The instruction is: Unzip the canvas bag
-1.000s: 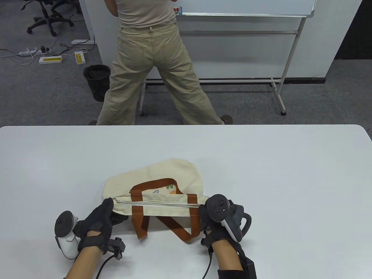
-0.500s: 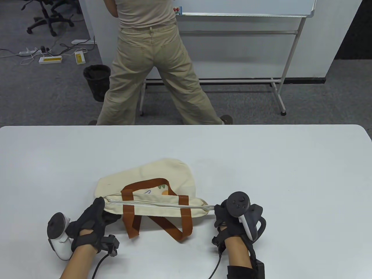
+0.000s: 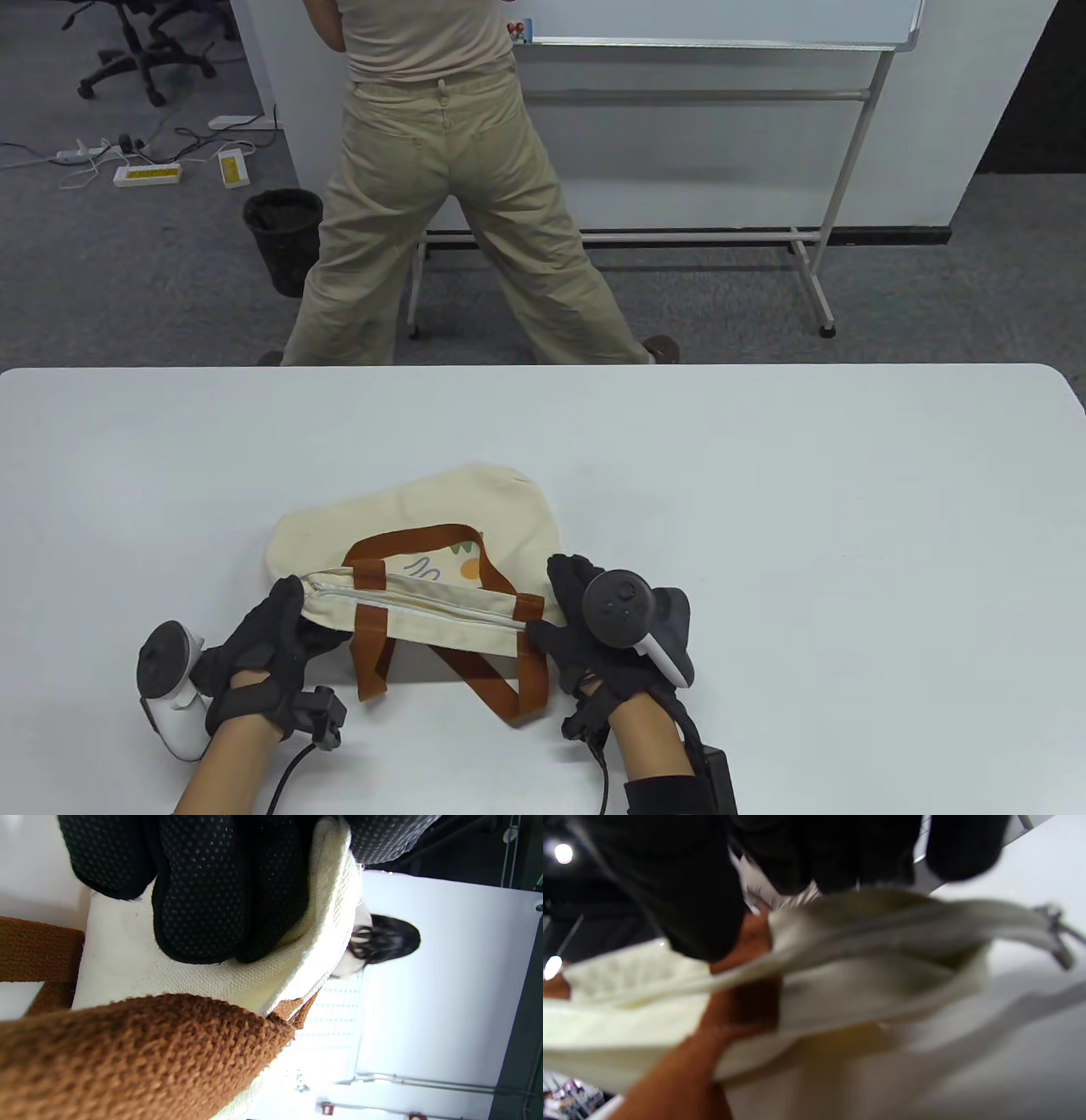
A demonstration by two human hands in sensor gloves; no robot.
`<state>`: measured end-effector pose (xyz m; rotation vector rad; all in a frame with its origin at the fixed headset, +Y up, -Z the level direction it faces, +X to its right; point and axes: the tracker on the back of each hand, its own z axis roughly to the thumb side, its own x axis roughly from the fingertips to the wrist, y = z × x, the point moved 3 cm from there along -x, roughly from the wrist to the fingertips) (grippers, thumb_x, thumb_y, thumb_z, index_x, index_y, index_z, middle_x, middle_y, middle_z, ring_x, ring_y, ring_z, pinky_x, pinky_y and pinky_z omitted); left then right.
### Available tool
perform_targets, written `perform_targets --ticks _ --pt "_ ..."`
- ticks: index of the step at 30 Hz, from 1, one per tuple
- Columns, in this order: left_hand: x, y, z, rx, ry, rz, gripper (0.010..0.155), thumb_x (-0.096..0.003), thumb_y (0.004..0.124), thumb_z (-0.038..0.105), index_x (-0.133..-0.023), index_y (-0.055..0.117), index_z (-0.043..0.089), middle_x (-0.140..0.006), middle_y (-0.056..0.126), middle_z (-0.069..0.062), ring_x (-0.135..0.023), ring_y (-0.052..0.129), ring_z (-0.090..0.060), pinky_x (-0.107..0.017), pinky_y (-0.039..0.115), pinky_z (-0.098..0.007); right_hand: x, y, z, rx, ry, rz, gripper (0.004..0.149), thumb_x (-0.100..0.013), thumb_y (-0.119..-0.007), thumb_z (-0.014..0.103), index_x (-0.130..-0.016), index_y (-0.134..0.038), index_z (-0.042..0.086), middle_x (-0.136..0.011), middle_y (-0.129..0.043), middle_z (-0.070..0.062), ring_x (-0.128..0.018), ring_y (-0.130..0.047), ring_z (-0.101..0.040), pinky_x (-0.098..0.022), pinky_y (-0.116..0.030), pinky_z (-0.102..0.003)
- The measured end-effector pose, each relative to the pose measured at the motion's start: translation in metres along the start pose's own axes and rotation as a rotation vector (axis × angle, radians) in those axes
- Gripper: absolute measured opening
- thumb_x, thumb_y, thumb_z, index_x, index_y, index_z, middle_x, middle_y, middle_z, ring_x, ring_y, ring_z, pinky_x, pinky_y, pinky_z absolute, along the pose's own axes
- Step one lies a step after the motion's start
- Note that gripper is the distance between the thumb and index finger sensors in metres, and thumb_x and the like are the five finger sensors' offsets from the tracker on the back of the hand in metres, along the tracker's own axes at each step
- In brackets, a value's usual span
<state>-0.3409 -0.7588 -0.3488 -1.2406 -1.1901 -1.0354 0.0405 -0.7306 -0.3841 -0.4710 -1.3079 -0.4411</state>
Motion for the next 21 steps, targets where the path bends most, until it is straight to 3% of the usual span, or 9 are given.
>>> perform_targets --ticks 2,6,14,21 --pt "0.0 -0.001 0.002 -0.016 0.009 -0.005 0.053 -0.0537 0.066 0.05 -0.083 0.085 0.011 -0.064 0.102 -0.01 -0.048 0.104 -0.023 -0.051 0.079 -0.05 -0.004 -0.008 0.003 0.095 -0.023 0.02 0.071 -0.038 -0.094 0.035 -0.098 -0.067 0.009 -0.086 -0.079 -0.019 -0.069 -0.085 -0.041 -0.046 -0.068 -0.057" --pt "0.002 -0.002 0.003 -0.048 0.022 -0.008 0.053 -0.0537 0.066 0.05 -0.083 0.085 0.011 -0.064 0.102 -0.01 -0.049 0.104 -0.023 -0.051 0.079 -0.05 -0.005 -0.01 0.007 0.161 -0.054 -0.05 0.045 -0.039 -0.092 0.03 -0.078 -0.089 0.008 -0.063 -0.094 -0.015 -0.046 -0.094 -0.035 -0.034 -0.074 -0.054" --pt "0.003 -0.008 0.01 -0.213 0.056 0.018 0.053 -0.052 0.069 0.05 -0.082 0.087 0.01 -0.064 0.101 -0.013 -0.049 0.101 -0.028 -0.053 0.075 -0.053 0.0 0.009 0.001 0.035 -0.186 -0.23 0.044 -0.039 -0.093 0.032 -0.072 -0.09 0.004 -0.046 -0.095 -0.014 -0.028 -0.093 -0.03 -0.026 -0.075 -0.051" --pt "0.004 0.001 0.015 -0.413 0.072 -0.002 0.052 -0.0492 0.075 0.048 -0.083 0.086 0.011 -0.071 0.099 -0.014 -0.056 0.098 -0.032 -0.056 0.07 -0.056 0.01 0.024 -0.003 -0.07 -0.319 -0.404 0.044 -0.04 -0.09 0.032 -0.073 -0.088 0.003 -0.044 -0.094 -0.013 -0.025 -0.092 -0.027 -0.024 -0.076 -0.05"
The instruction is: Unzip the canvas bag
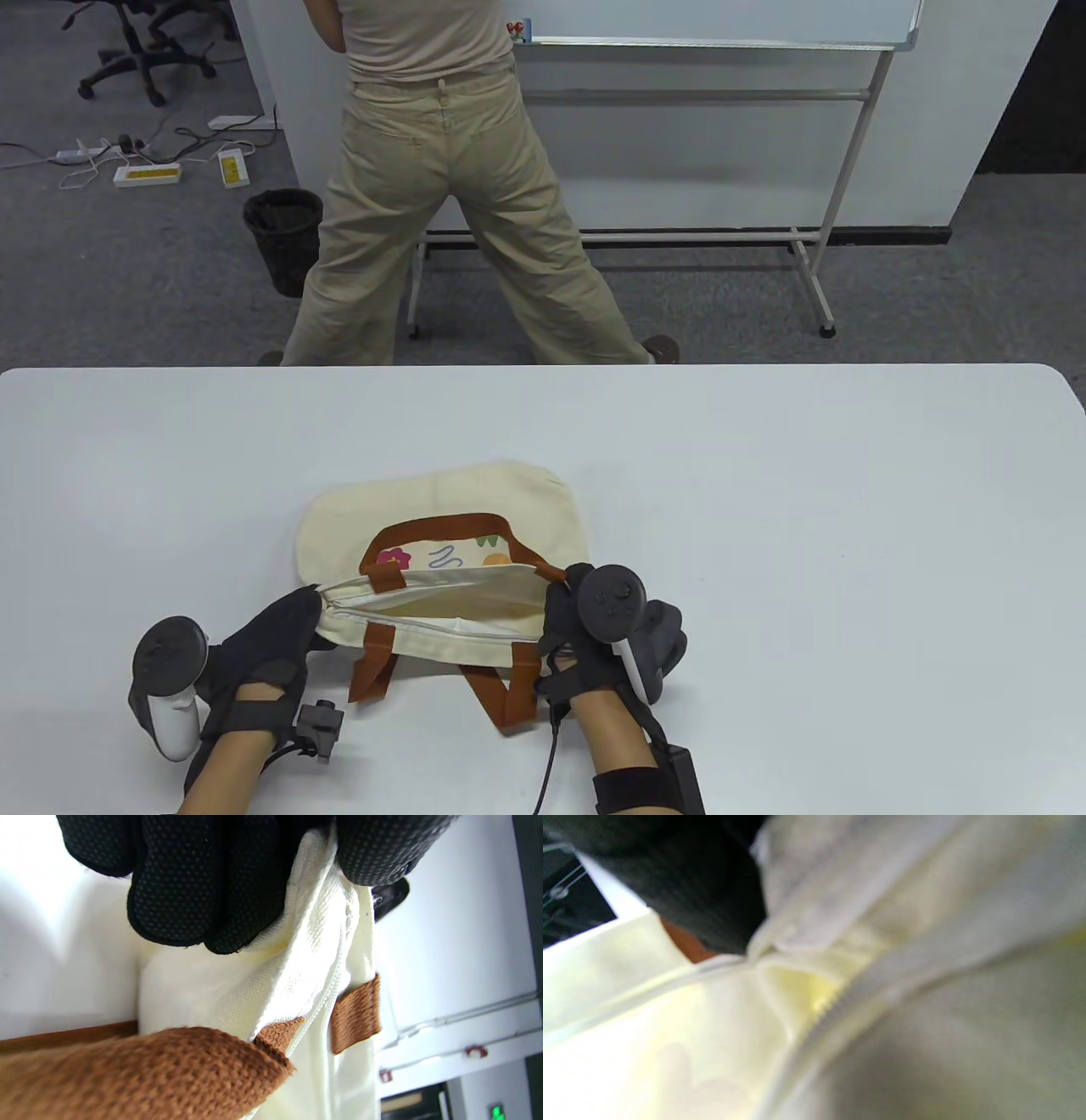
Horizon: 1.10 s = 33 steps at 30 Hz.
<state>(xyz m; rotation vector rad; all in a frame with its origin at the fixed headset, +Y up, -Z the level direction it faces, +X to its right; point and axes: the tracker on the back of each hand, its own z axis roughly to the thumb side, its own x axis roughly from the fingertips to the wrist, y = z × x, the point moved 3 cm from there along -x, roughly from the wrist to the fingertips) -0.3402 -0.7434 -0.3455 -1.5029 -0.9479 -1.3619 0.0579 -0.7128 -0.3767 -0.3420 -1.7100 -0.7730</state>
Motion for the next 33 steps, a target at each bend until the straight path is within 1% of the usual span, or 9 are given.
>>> perform_targets --ticks 4,7,13,16,21,25,27,30,33 --pt "-0.001 0.003 -0.001 -0.07 -0.024 -0.012 0.05 -0.0484 0.077 0.046 -0.084 0.085 0.011 -0.073 0.097 -0.015 -0.059 0.096 -0.034 -0.057 0.068 -0.058 0.003 0.008 0.002 -0.09 -0.005 -0.033 0.044 -0.041 -0.085 0.032 -0.076 -0.083 0.004 -0.049 -0.091 -0.012 -0.028 -0.091 -0.027 -0.026 -0.075 -0.049" --pt "-0.001 0.004 -0.001 -0.139 -0.038 -0.016 0.05 -0.0479 0.078 0.044 -0.085 0.084 0.011 -0.075 0.096 -0.016 -0.061 0.095 -0.035 -0.058 0.066 -0.058 0.004 0.011 0.005 -0.178 0.053 -0.051 0.045 -0.042 -0.082 0.032 -0.078 -0.08 0.005 -0.051 -0.09 -0.012 -0.031 -0.09 -0.027 -0.027 -0.074 -0.05" --pt "-0.002 0.009 0.005 -0.47 0.009 -0.01 0.05 -0.0472 0.078 0.042 -0.086 0.084 0.01 -0.077 0.095 -0.018 -0.063 0.094 -0.037 -0.058 0.065 -0.06 0.008 0.012 0.009 -0.217 0.227 -0.121 0.045 -0.042 -0.081 0.031 -0.08 -0.077 0.007 -0.055 -0.087 -0.012 -0.036 -0.089 -0.029 -0.032 -0.072 -0.051" --pt "-0.002 0.014 0.007 -0.646 0.039 -0.024 0.05 -0.047 0.077 0.04 -0.087 0.083 0.01 -0.08 0.094 -0.018 -0.065 0.093 -0.039 -0.059 0.064 -0.06 0.008 0.006 0.01 -0.207 0.327 -0.09 0.045 -0.042 -0.081 0.03 -0.081 -0.076 0.007 -0.058 -0.086 -0.013 -0.039 -0.088 -0.03 -0.034 -0.071 -0.052" --pt "-0.007 0.028 -0.003 -0.85 0.009 -0.139 0.051 -0.0475 0.076 0.036 -0.092 0.079 0.011 -0.089 0.088 -0.021 -0.073 0.088 -0.043 -0.062 0.06 -0.063 0.006 -0.009 0.009 -0.067 0.403 0.054 0.045 -0.043 -0.081 0.028 -0.083 -0.075 0.008 -0.064 -0.084 -0.014 -0.046 -0.087 -0.034 -0.04 -0.068 -0.055" --pt "-0.008 0.033 -0.008 -0.878 0.006 -0.193 0.053 -0.0481 0.074 0.038 -0.094 0.077 0.012 -0.096 0.08 -0.023 -0.081 0.08 -0.046 -0.065 0.053 -0.065 0.001 -0.019 0.002 0.018 0.346 0.196 0.045 -0.043 -0.082 0.027 -0.083 -0.076 0.008 -0.068 -0.084 -0.015 -0.052 -0.087 -0.037 -0.043 -0.067 -0.057" --pt "-0.008 0.034 -0.009 -0.857 0.004 -0.229 0.058 -0.048 0.074 0.043 -0.096 0.074 0.011 -0.1 0.075 -0.024 -0.085 0.076 -0.048 -0.067 0.049 -0.066 0.0 -0.023 -0.003 0.046 0.318 0.26 0.045 -0.043 -0.082 0.026 -0.084 -0.077 0.009 -0.07 -0.084 -0.015 -0.055 -0.087 -0.038 -0.045 -0.067 -0.058" --pt "-0.007 0.037 -0.013 -0.822 -0.003 -0.287 0.075 -0.0458 0.07 0.058 -0.1 0.068 0.007 -0.106 0.066 -0.027 -0.092 0.065 -0.051 -0.069 0.041 -0.069 0.0 -0.031 -0.011 0.081 0.267 0.389 0.045 -0.043 -0.084 0.024 -0.085 -0.077 0.009 -0.075 -0.083 -0.017 -0.062 -0.086 -0.041 -0.048 -0.066 -0.06" --pt "-0.006 0.038 -0.014 -0.825 -0.004 -0.291 0.08 -0.045 0.065 0.063 -0.101 0.066 0.006 -0.108 0.063 -0.027 -0.094 0.062 -0.052 -0.07 0.039 -0.07 0.001 -0.037 -0.016 0.13 0.227 0.486 0.049 -0.041 -0.088 0.027 -0.086 -0.078 0.01 -0.081 -0.079 -0.018 -0.069 -0.082 -0.043 -0.052 -0.063 -0.06"
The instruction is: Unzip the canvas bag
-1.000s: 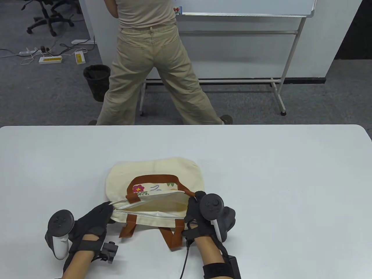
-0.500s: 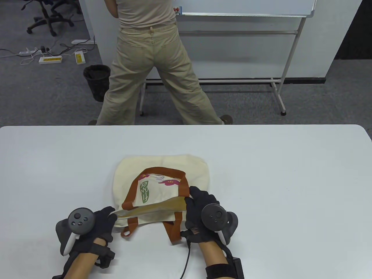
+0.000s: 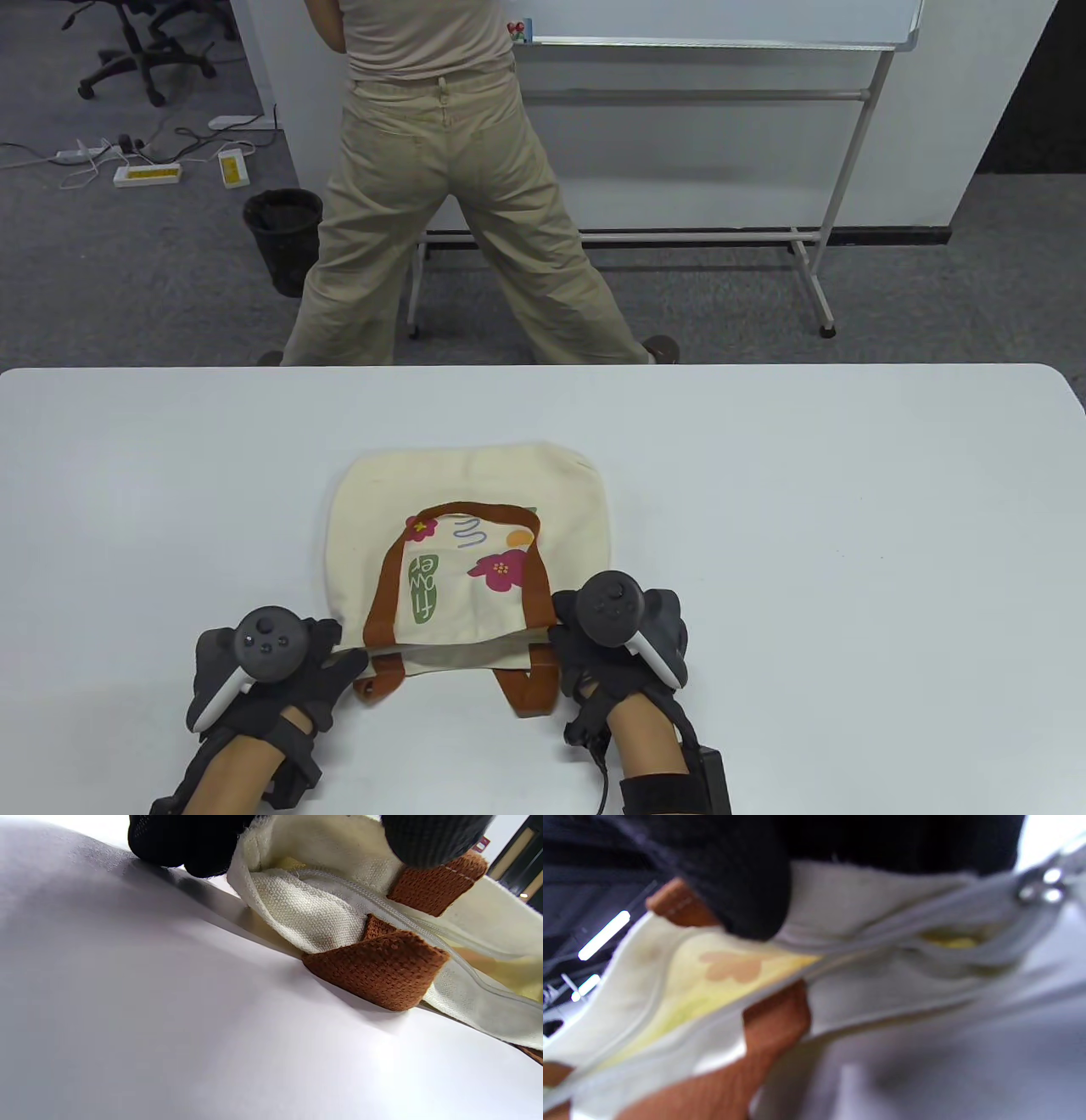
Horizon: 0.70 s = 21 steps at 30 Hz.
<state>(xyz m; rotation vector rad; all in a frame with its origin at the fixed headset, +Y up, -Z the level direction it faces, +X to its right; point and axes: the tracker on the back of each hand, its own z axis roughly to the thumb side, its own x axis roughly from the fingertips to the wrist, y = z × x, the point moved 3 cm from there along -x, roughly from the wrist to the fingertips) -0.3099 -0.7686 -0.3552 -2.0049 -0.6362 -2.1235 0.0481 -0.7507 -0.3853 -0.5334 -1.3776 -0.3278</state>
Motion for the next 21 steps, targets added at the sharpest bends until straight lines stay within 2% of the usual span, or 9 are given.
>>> perform_targets --ticks 2,5,11,14,16,21 --pt "0.001 0.0 0.0 -0.002 -0.003 -0.002 0.08 -0.045 0.064 0.063 -0.102 0.065 0.006 -0.109 0.062 -0.027 -0.095 0.061 -0.053 -0.07 0.038 -0.07 0.0 -0.004 -0.003 0.004 -0.024 0.072 0.061 -0.037 -0.094 0.039 -0.088 -0.077 0.01 -0.088 -0.07 -0.019 -0.075 -0.074 -0.044 -0.056 -0.058 -0.061" --pt "0.001 0.0 -0.002 0.003 -0.01 -0.007 0.081 -0.0447 0.063 0.065 -0.102 0.065 0.007 -0.11 0.06 -0.027 -0.096 0.059 -0.052 -0.069 0.04 -0.07 0.001 -0.01 -0.007 0.004 -0.037 0.13 0.069 -0.036 -0.092 0.049 -0.09 -0.077 0.01 -0.092 -0.063 -0.021 -0.08 -0.068 -0.045 -0.059 -0.054 -0.061" --pt "0.001 0.003 -0.005 -0.027 -0.012 -0.021 0.082 -0.0444 0.061 0.067 -0.104 0.063 0.011 -0.112 0.057 -0.025 -0.098 0.055 -0.05 -0.07 0.041 -0.068 0.0 -0.015 -0.013 -0.034 -0.061 0.146 0.068 -0.038 -0.088 0.052 -0.089 -0.08 0.008 -0.093 -0.063 -0.021 -0.08 -0.064 -0.043 -0.06 -0.051 -0.062" --pt "0.001 -0.001 -0.009 0.004 -0.018 0.002 0.08 -0.0444 0.061 0.067 -0.103 0.065 0.012 -0.111 0.058 -0.025 -0.097 0.057 -0.051 -0.07 0.041 -0.068 0.001 -0.01 -0.012 -0.038 -0.034 0.088 0.069 -0.039 -0.085 0.053 -0.091 -0.077 0.008 -0.09 -0.07 -0.022 -0.078 -0.071 -0.045 -0.058 -0.055 -0.063" --pt "0.001 -0.006 -0.011 0.029 -0.014 0.038 0.079 -0.0447 0.061 0.066 -0.103 0.065 0.013 -0.111 0.059 -0.026 -0.097 0.058 -0.051 -0.069 0.041 -0.068 0.003 -0.002 -0.014 -0.102 -0.028 0.024 0.071 -0.04 -0.083 0.053 -0.093 -0.074 0.007 -0.089 -0.073 -0.023 -0.075 -0.075 -0.047 -0.057 -0.058 -0.063" --pt "0.006 -0.023 -0.008 0.006 0.004 0.14 0.076 -0.0458 0.064 0.064 -0.104 0.063 0.014 -0.112 0.055 -0.025 -0.098 0.055 -0.051 -0.07 0.038 -0.069 0.01 0.016 -0.014 -0.165 -0.041 -0.146 0.072 -0.042 -0.083 0.05 -0.097 -0.068 0.007 -0.097 -0.064 -0.024 -0.084 -0.069 -0.049 -0.06 -0.054 -0.065"
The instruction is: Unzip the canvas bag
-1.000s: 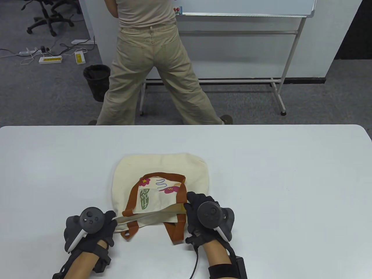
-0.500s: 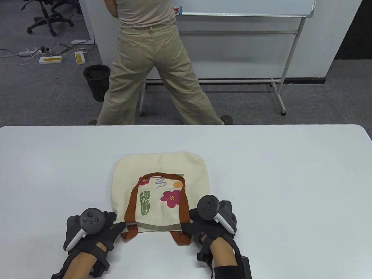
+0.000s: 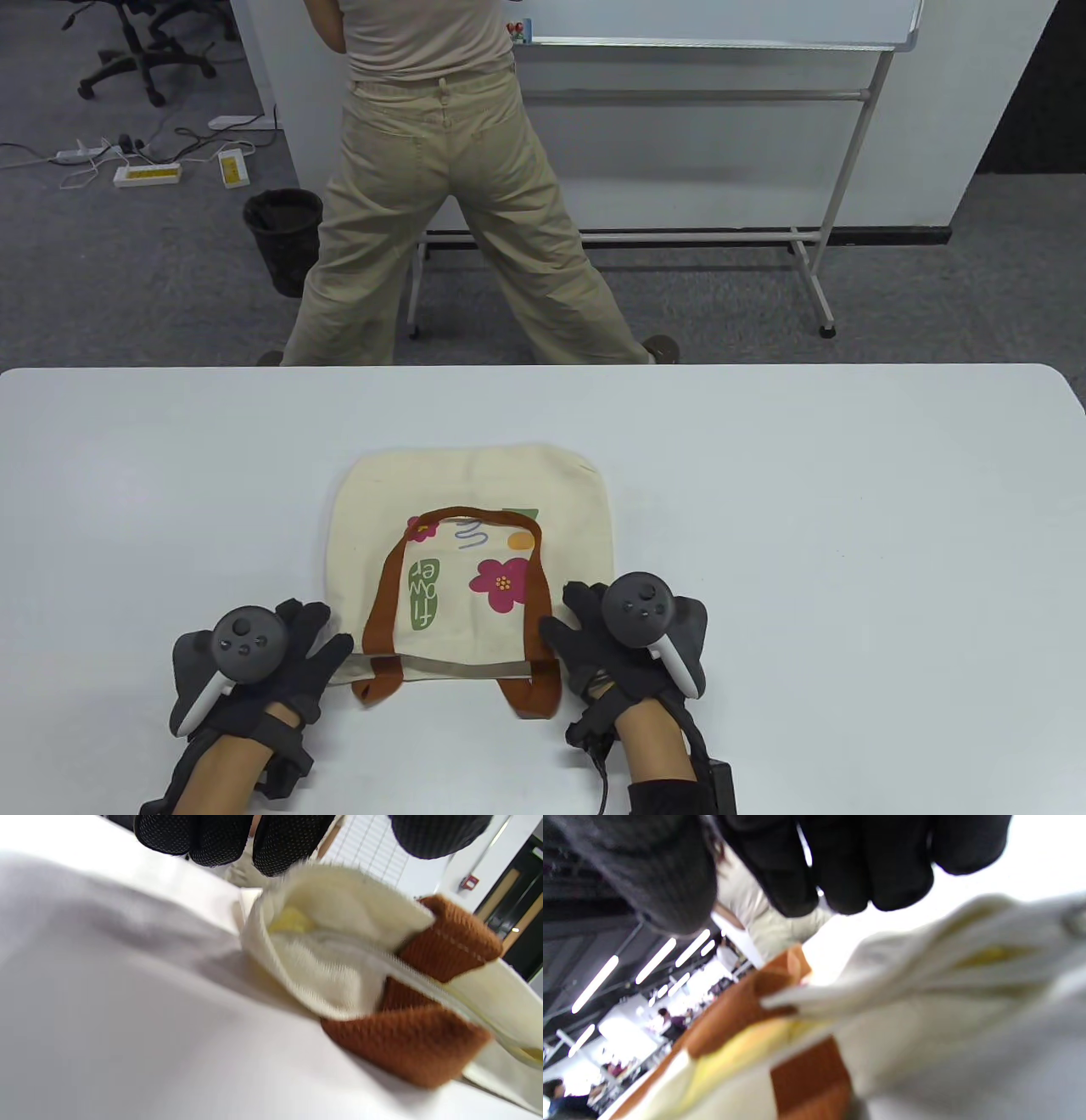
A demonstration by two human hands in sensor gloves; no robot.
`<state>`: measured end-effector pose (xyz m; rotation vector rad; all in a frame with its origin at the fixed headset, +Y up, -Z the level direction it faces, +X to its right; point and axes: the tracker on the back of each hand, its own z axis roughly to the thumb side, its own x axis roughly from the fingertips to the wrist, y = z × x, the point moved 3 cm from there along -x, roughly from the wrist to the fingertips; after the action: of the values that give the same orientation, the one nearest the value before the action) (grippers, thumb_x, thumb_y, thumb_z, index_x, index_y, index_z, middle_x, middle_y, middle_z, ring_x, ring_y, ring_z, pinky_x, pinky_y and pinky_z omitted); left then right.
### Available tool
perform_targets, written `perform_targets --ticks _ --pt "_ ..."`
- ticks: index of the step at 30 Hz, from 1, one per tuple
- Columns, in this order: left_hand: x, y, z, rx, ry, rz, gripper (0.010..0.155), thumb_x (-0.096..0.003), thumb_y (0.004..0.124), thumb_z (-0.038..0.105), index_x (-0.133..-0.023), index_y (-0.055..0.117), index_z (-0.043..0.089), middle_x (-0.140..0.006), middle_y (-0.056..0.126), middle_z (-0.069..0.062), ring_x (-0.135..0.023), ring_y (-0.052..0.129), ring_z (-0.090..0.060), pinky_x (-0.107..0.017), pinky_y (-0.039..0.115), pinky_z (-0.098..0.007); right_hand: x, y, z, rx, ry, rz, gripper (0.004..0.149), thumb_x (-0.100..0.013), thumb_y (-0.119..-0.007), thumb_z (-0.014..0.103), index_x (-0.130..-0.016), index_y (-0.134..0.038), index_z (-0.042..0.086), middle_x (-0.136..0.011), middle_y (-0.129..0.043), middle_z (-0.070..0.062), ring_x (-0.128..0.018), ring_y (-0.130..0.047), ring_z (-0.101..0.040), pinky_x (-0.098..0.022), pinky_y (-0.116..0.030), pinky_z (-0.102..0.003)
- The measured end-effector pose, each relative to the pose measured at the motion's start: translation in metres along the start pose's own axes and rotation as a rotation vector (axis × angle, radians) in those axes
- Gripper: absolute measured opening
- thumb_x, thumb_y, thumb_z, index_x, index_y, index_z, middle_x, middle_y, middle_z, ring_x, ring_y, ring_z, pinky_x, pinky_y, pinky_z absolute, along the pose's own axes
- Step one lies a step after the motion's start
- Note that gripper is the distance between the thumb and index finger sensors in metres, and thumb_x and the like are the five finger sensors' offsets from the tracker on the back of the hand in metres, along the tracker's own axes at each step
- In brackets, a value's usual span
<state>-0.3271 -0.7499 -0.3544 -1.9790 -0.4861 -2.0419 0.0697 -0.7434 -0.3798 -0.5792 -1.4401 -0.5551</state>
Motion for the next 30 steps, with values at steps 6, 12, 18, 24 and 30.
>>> perform_targets --ticks 6,12,18,24,30 --pt "0.008 -0.032 0.019 -0.065 0.081 0.15 0.075 -0.0464 0.066 0.062 -0.105 0.061 0.016 -0.114 0.051 -0.024 -0.1 0.052 -0.051 -0.071 0.035 -0.07 0.008 0.015 0.02 0.066 0.063 -0.133 0.074 -0.042 -0.084 0.048 -0.1 -0.063 0.009 -0.104 -0.053 -0.022 -0.093 -0.06 -0.049 -0.064 -0.048 -0.066" --pt "0.02 -0.043 0.046 -0.121 0.168 0.222 0.074 -0.0467 0.066 0.062 -0.105 0.06 0.017 -0.115 0.051 -0.023 -0.101 0.051 -0.05 -0.071 0.034 -0.07 0.015 0.016 0.047 0.143 0.174 -0.171 0.073 -0.042 -0.084 0.048 -0.1 -0.063 0.009 -0.104 -0.054 -0.021 -0.094 -0.06 -0.049 -0.064 -0.049 -0.066" --pt "0.027 -0.037 0.075 -0.154 0.258 0.231 0.074 -0.047 0.065 0.062 -0.106 0.059 0.018 -0.115 0.05 -0.022 -0.102 0.05 -0.049 -0.072 0.034 -0.07 0.021 0.012 0.066 0.21 0.247 -0.165 0.073 -0.041 -0.085 0.048 -0.1 -0.064 0.01 -0.105 -0.054 -0.021 -0.094 -0.06 -0.048 -0.064 -0.049 -0.066" --pt "0.03 -0.016 0.099 -0.186 0.331 0.178 0.074 -0.0471 0.065 0.062 -0.106 0.059 0.018 -0.116 0.049 -0.022 -0.102 0.05 -0.049 -0.072 0.033 -0.07 0.021 0.002 0.068 0.251 0.255 -0.097 0.072 -0.041 -0.085 0.048 -0.1 -0.065 0.01 -0.105 -0.053 -0.021 -0.095 -0.059 -0.048 -0.065 -0.049 -0.066" --pt "0.029 -0.002 0.11 -0.204 0.358 0.14 0.074 -0.047 0.064 0.062 -0.106 0.059 0.018 -0.116 0.049 -0.022 -0.102 0.05 -0.049 -0.072 0.034 -0.07 0.019 -0.003 0.065 0.266 0.249 -0.055 0.072 -0.041 -0.085 0.048 -0.099 -0.066 0.01 -0.105 -0.054 -0.021 -0.095 -0.06 -0.048 -0.065 -0.049 -0.066"
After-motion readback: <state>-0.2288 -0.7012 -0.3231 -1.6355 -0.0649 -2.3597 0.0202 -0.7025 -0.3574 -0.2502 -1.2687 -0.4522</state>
